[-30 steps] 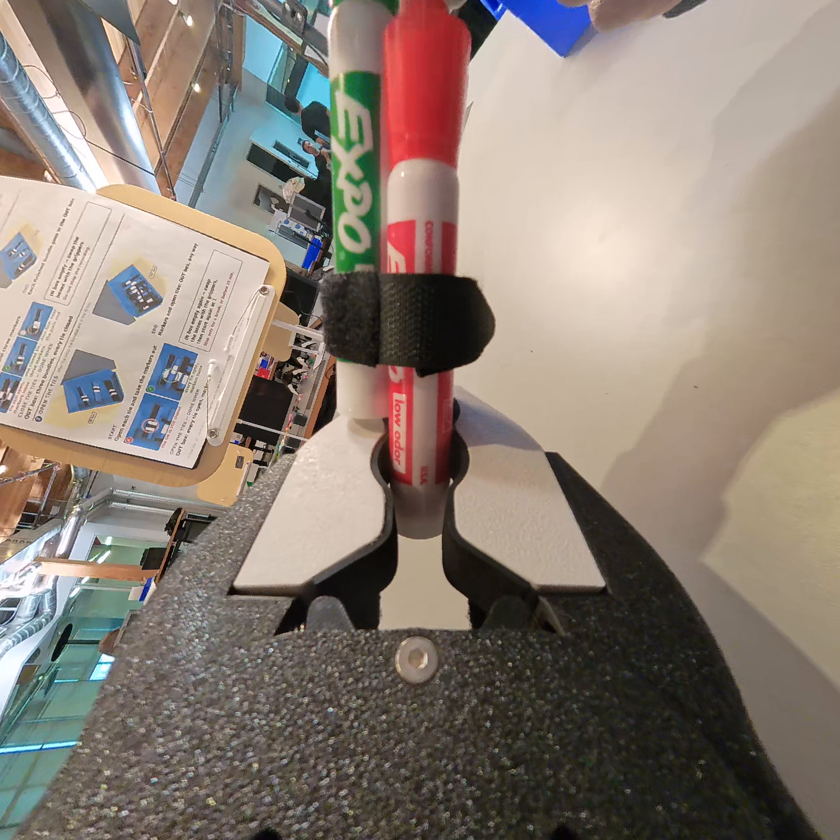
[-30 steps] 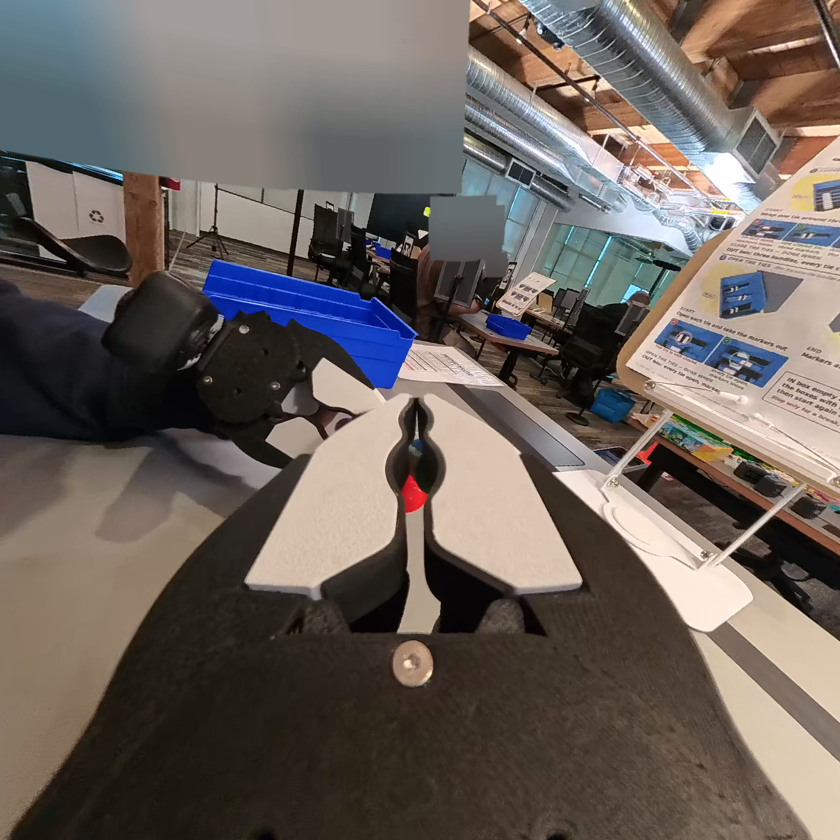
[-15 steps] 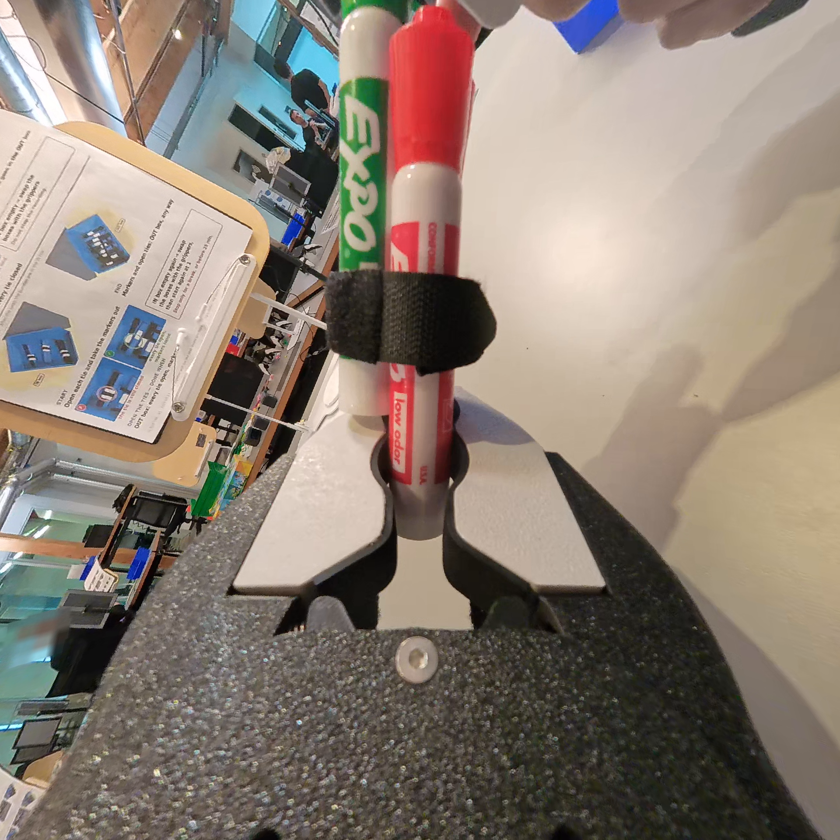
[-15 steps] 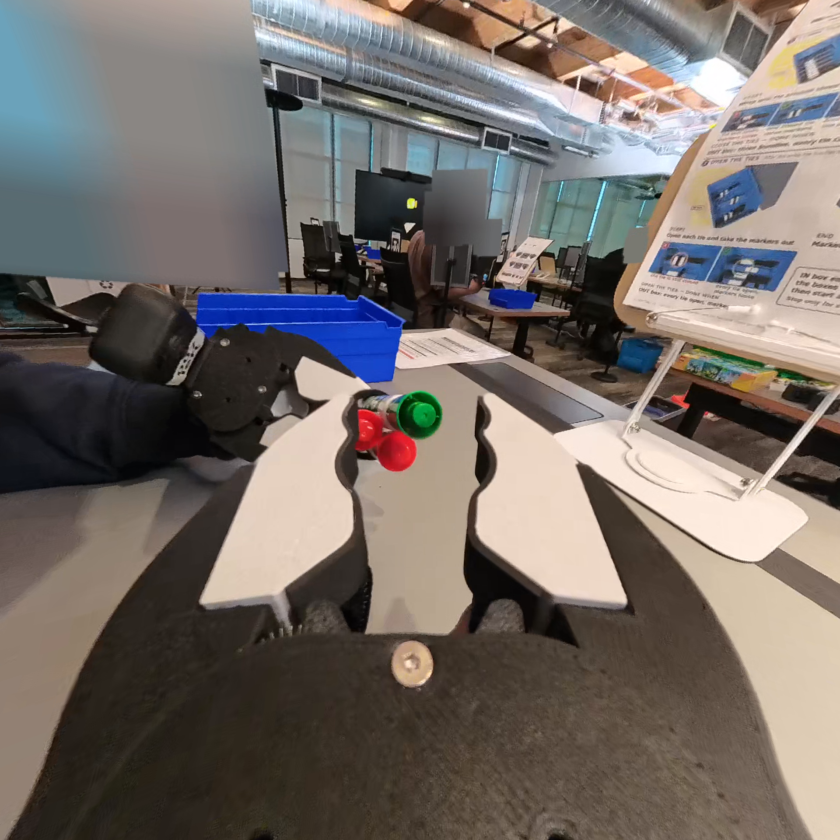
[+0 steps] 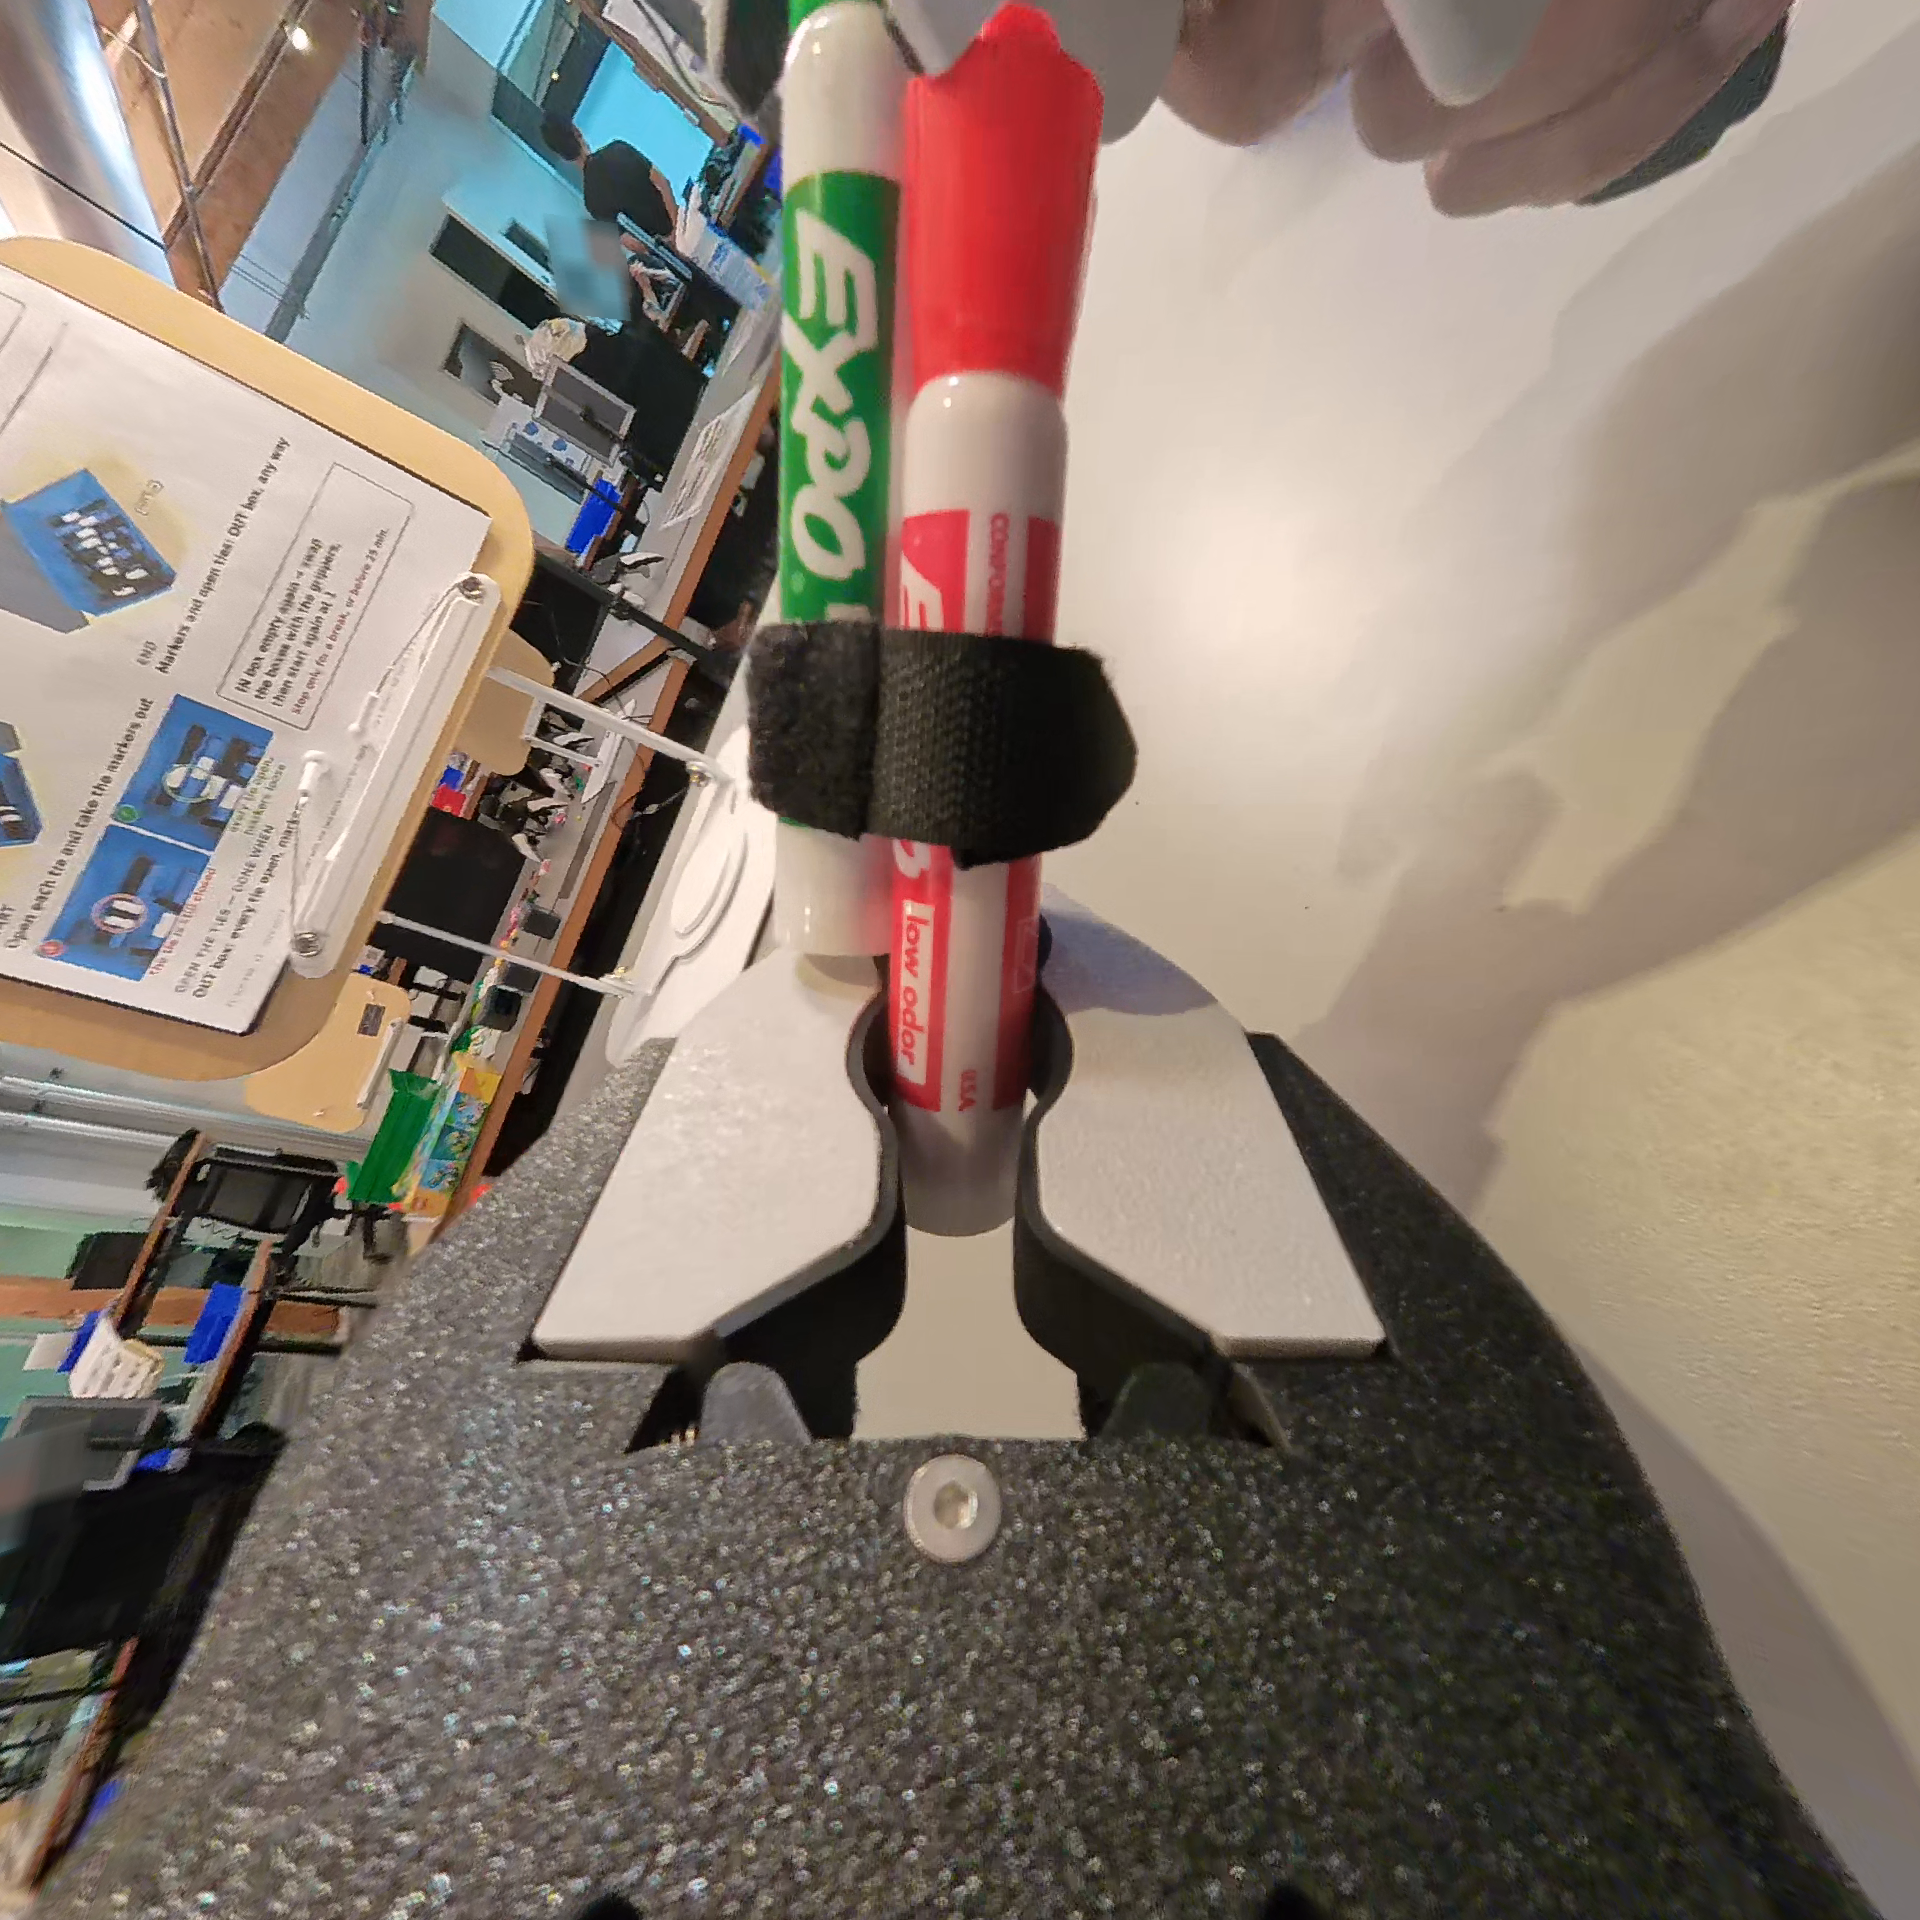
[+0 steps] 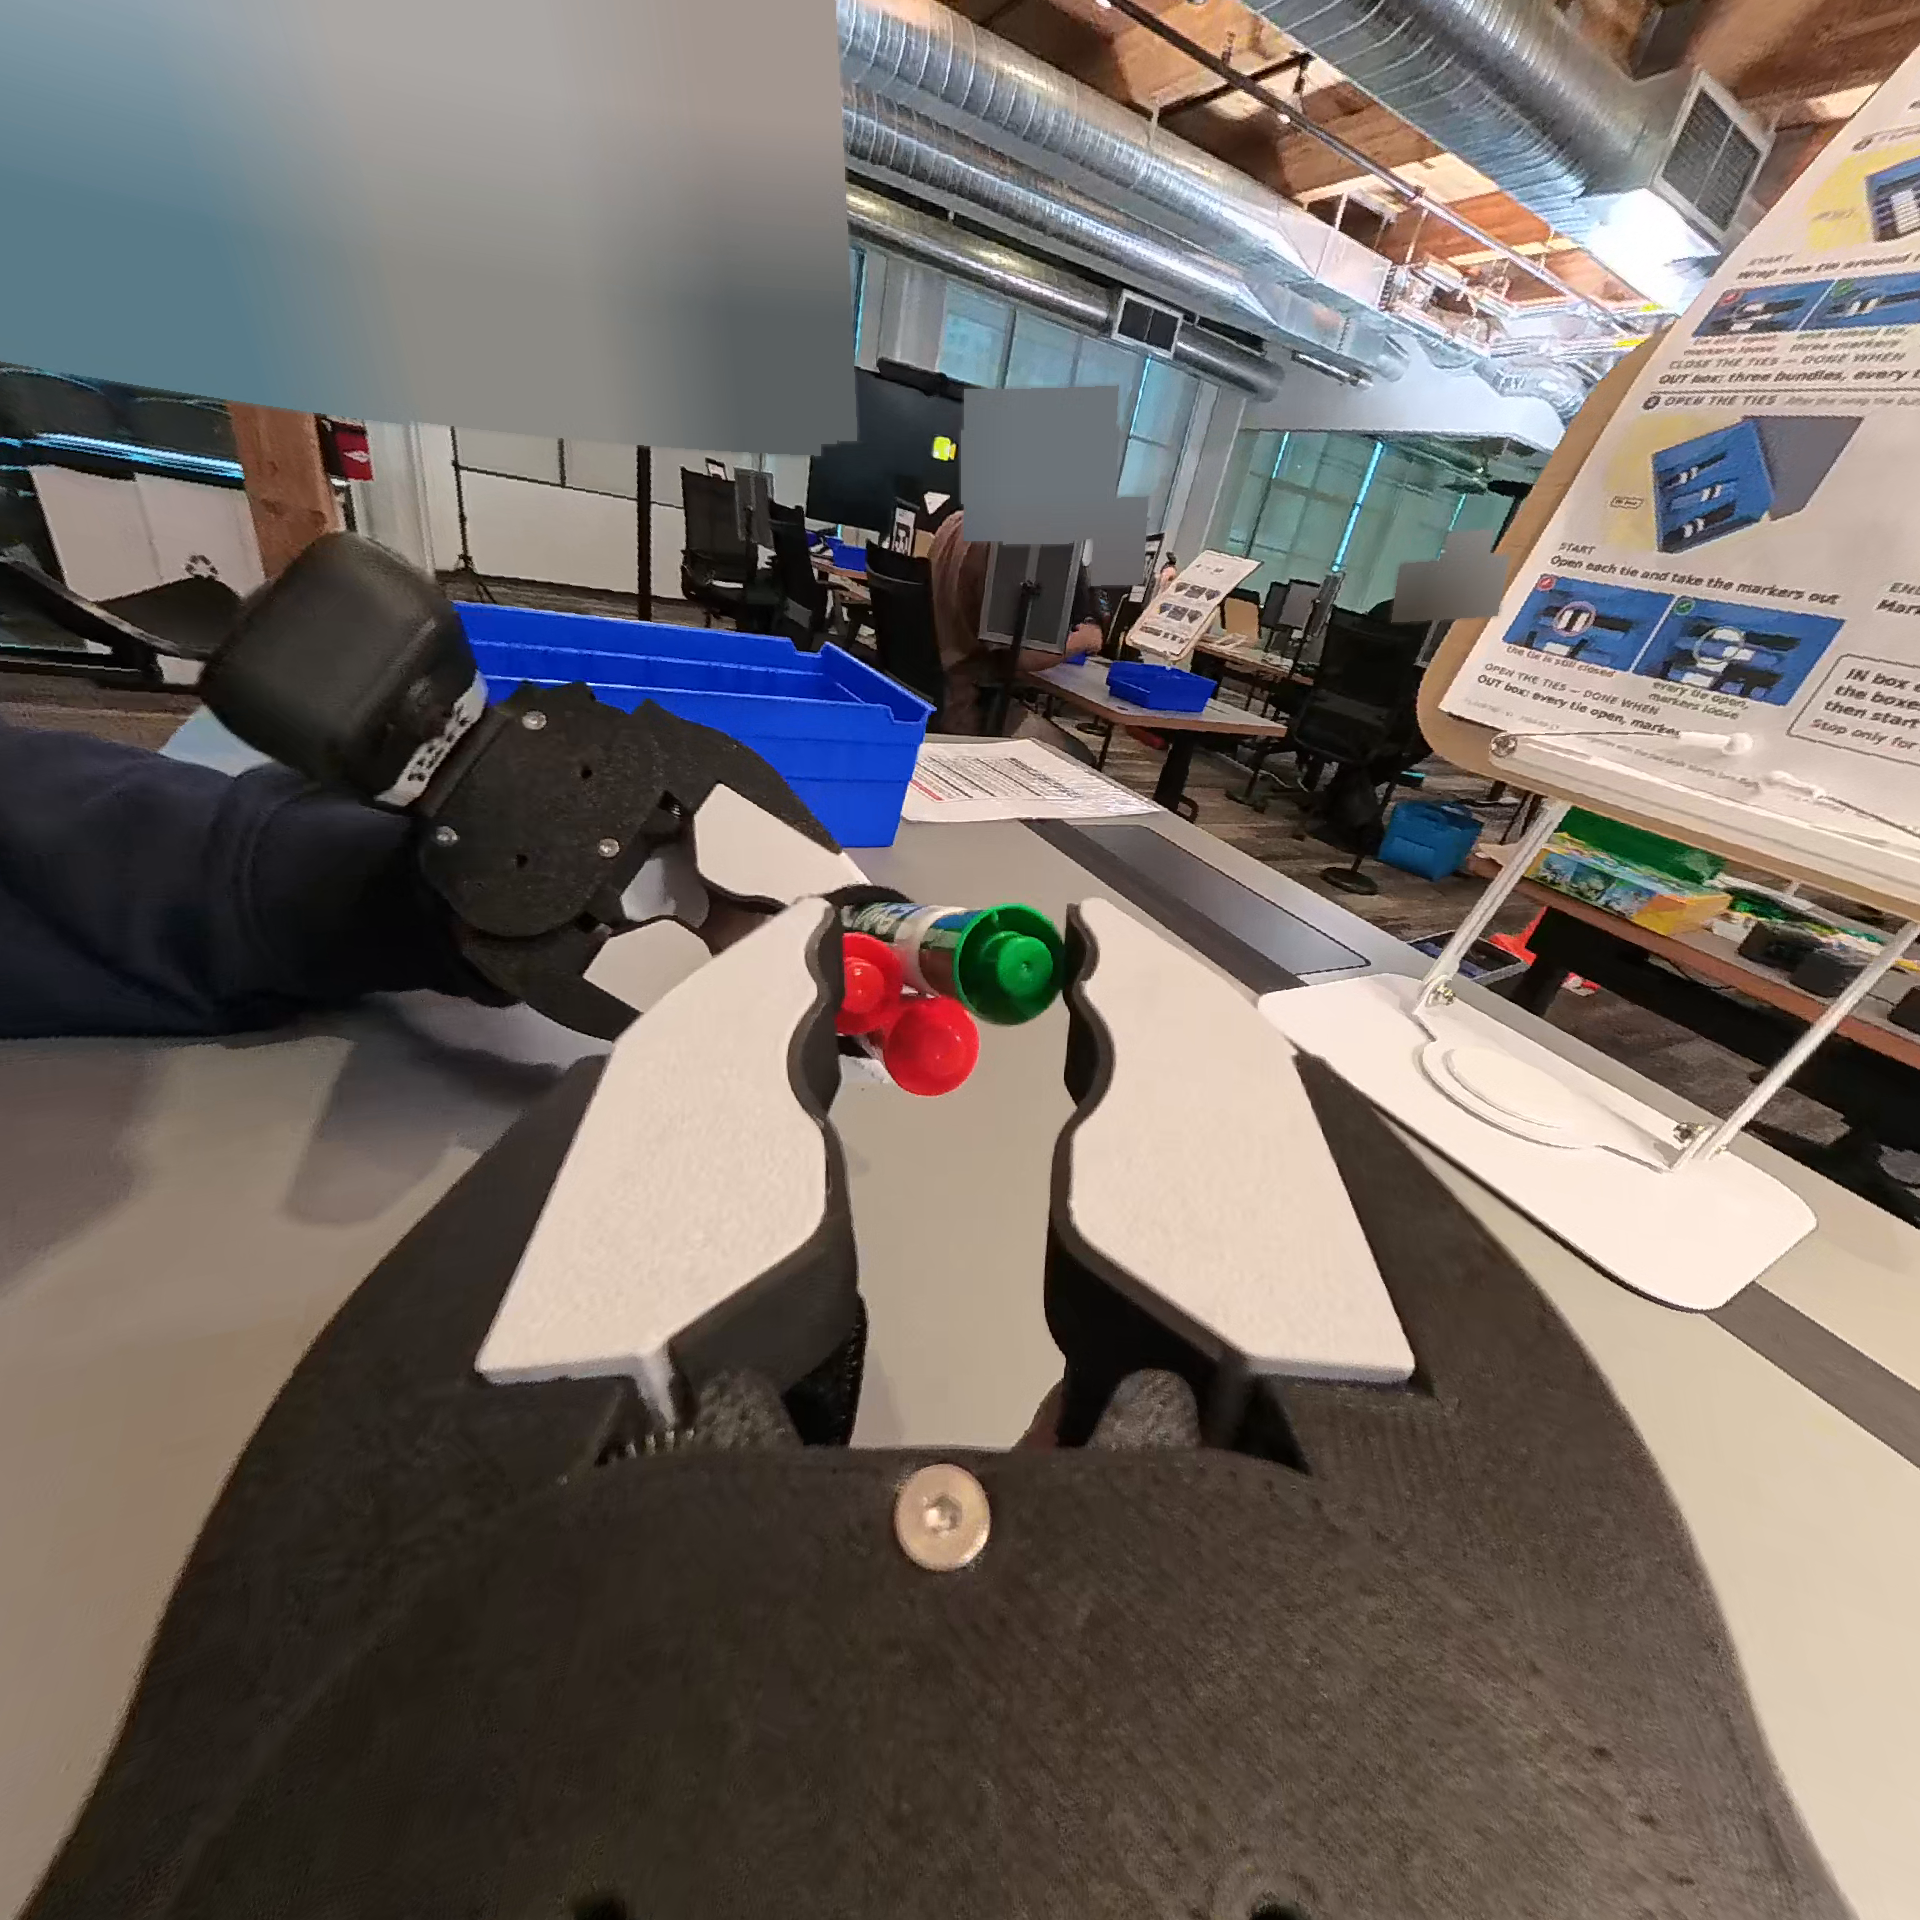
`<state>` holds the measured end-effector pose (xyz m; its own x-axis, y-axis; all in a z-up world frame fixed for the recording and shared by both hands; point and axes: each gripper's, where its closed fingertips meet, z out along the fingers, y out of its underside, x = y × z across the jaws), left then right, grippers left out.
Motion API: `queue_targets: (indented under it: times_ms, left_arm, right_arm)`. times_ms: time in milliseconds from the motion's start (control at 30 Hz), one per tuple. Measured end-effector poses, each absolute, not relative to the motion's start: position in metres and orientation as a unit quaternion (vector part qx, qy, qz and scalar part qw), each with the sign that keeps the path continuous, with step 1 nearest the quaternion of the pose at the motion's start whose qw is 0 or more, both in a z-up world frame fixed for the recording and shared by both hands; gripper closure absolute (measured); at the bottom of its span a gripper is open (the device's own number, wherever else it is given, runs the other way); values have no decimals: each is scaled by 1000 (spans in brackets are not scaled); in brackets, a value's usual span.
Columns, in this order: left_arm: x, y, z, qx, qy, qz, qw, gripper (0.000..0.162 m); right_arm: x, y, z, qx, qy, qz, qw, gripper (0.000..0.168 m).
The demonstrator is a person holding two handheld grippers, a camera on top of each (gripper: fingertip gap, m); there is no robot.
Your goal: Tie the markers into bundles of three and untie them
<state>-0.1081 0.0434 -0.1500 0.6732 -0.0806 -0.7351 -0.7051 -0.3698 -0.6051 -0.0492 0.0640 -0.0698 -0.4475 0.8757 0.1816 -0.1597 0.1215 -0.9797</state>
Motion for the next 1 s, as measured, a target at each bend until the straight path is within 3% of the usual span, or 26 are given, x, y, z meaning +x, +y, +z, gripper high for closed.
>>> queue_targets:
  times_ms: [333, 600, 900, 1000]
  left_arm:
    - [-97, 43, -152, -783, 247, 241, 517, 143]
    - [-110, 43, -145, -783, 205, 268, 523, 144]
    - [-103, 47, -144, -768, 221, 317, 511, 144]
    - [-100, 49, -144, -765, 225, 329, 506, 144]
  right_arm:
    - [-44, 65, -66, -274, -609, 600, 441, 121]
    - [-61, 73, -82, -388, -559, 658, 322, 99]
    - [-68, 58, -88, -432, -529, 690, 240, 97]
    - [-71, 51, -95, -447, -522, 694, 215, 105]
